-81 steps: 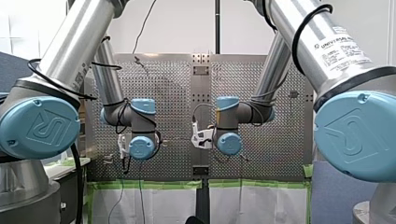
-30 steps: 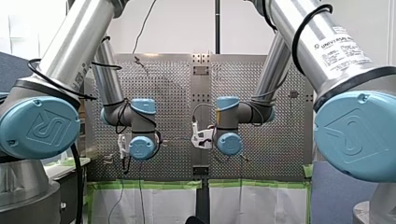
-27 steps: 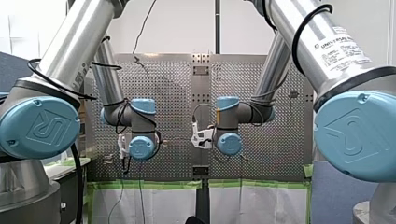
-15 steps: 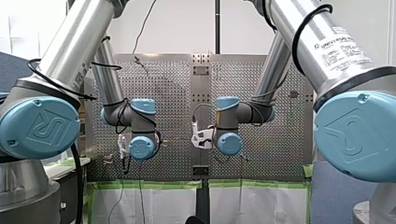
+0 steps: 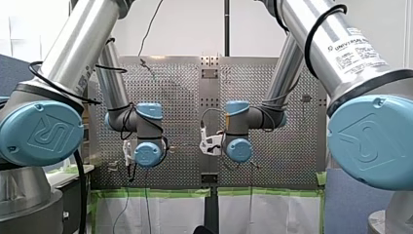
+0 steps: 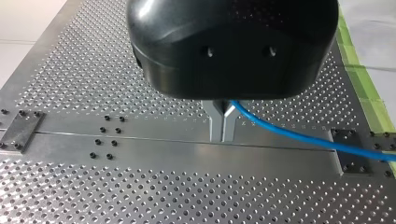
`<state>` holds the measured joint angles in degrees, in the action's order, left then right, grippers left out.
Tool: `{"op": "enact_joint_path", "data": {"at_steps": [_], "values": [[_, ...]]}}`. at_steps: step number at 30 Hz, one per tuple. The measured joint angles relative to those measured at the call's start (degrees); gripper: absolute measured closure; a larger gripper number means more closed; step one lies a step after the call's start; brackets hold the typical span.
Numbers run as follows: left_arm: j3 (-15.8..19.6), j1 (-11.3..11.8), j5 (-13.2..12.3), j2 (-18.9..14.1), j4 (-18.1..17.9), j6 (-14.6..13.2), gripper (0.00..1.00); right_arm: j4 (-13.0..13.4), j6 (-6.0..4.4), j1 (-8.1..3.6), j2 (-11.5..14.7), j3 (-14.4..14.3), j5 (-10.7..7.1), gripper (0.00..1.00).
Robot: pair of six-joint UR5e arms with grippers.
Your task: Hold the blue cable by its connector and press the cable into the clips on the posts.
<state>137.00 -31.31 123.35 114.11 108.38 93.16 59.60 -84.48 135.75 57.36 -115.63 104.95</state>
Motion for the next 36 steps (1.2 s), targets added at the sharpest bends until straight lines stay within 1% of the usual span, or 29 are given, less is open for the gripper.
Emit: {"op": "enact_joint_path", "data": {"at_steps": [22,28,30,34,36], "values": [[0.05,-0.06,-0.02,0.10,0.07,-0.05,1.00,0.00,0.00,-0.01,0.02,0.00,0.00,1.00],[0.24,-0.87,-0.08,1.57,1.75,-0.32,1.00,-0.02,-0.01,-0.04,0.03,-0.01,-0.01,1.00],[0.24,-0.93,-0.08,1.74,1.96,-0.34,1.00,-0.28,-0.13,0.21,-0.21,-0.04,-0.01,1.00],[0.26,-0.95,-0.09,1.82,2.08,-0.35,1.00,-1.83,-0.31,1.57,-1.61,-0.07,-0.01,1.00],[0.26,-0.96,-0.09,1.82,2.10,-0.35,1.00,-2.66,-0.33,1.94,-2.01,-0.07,0.00,1.00]]}}
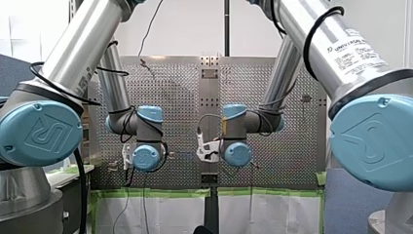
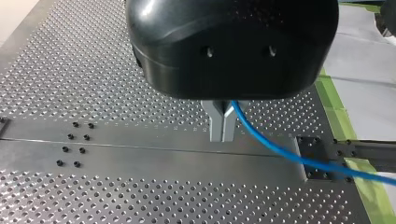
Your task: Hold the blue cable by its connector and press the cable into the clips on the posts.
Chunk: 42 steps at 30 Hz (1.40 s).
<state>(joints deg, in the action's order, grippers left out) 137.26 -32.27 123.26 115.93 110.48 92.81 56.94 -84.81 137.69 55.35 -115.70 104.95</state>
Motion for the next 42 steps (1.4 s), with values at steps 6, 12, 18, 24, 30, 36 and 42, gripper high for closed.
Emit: {"op": "enact_joint_path", "data": {"at_steps": [6,12,18,24,30,36,42], "values": [[0.00,-0.01,0.00,0.02,0.01,0.00,1.00,-0.96,-0.02,0.32,-0.34,-0.01,0.00,1.00],[0.00,-0.01,0.00,0.02,0.01,0.00,1.00,-1.03,-0.02,0.34,-0.36,-0.01,0.00,1.00],[0.00,-0.01,0.00,0.02,0.01,0.00,1.00,-1.03,-0.02,0.34,-0.37,-0.02,0.01,1.00],[0.00,-0.01,0.00,0.02,0.01,0.00,1.00,-1.04,-0.02,0.34,-0.36,-0.01,0.00,1.00],[0.00,-0.01,0.00,0.02,0.01,0.00,1.00,-1.04,-0.02,0.34,-0.37,-0.02,0.00,1.00],[0.05,0.03,-0.04,-0.03,-0.02,-0.05,1.00,-1.04,-0.02,0.34,-0.37,-0.01,0.01,1.00],[1.88,0.55,-0.15,-1.85,-0.47,-0.03,1.00,-2.63,-1.61,1.74,-0.90,1.27,1.59,1.00]]}}
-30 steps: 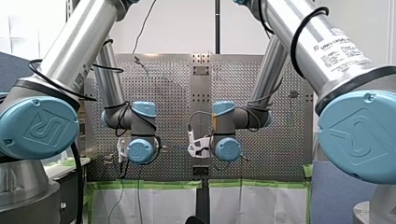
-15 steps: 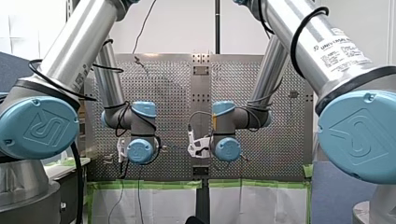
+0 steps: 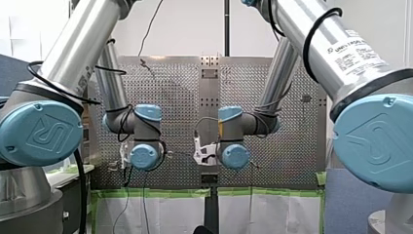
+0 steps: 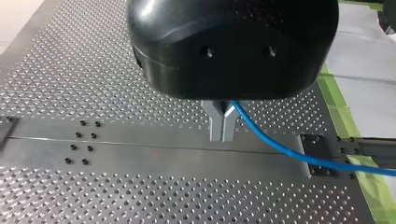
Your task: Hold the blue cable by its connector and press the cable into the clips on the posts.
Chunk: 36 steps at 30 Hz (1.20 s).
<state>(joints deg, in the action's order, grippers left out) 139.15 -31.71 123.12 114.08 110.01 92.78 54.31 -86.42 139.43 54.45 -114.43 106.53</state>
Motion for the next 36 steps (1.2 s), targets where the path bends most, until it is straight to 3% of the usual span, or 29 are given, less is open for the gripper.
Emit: {"op": "enact_joint_path", "data": {"at_steps": [6,14,19,27,36], "values": [[2.86,0.72,0.85,-2.88,2.26,2.35,1.00,-2.47,-2.48,0.83,1.90,0.41,1.63,1.00],[6.13,1.41,2.98,-6.42,5.76,5.20,1.00,-6.32,-6.32,0.94,5.70,0.45,0.06,1.00],[5.57,1.52,2.91,-8.74,6.84,5.53,1.00,-8.89,-8.34,0.72,8.27,0.51,-1.06,1.00],[3.69,1.84,2.52,-12.87,8.35,5.44,1.00,-11.02,-9.00,0.41,11.89,1.02,-2.79,1.00],[-0.76,2.71,3.63,-17.47,12.76,4.79,1.00,-14.96,-9.30,0.27,16.28,4.76,-5.68,1.00]]}}
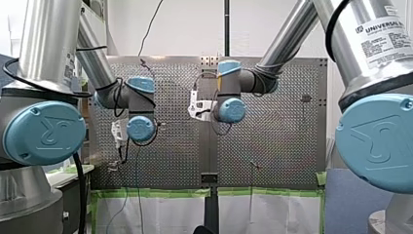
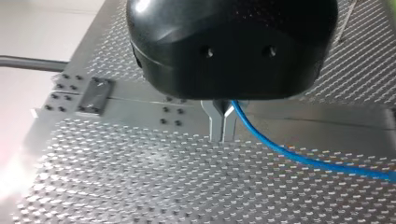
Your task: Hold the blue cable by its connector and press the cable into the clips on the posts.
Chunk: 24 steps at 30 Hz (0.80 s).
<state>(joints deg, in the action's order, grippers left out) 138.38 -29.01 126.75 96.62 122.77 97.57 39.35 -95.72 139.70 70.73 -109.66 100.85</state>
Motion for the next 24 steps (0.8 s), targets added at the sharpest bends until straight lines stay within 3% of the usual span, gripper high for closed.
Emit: {"op": "enact_joint_path", "data": {"at_steps": [11,18,24], "values": [[-5.53,0.59,4.01,-5.79,5.77,1.59,1.00,-5.23,-0.33,-0.03,4.93,3.00,-0.95,1.00],[-9.05,0.88,4.58,-9.49,9.47,4.37,1.00,-6.31,-0.57,-0.15,5.20,4.97,-0.91,1.00],[-12.20,1.28,4.37,-12.23,12.66,6.35,1.00,-6.81,-0.79,-0.91,4.58,6.25,-1.55,1.00]]}}
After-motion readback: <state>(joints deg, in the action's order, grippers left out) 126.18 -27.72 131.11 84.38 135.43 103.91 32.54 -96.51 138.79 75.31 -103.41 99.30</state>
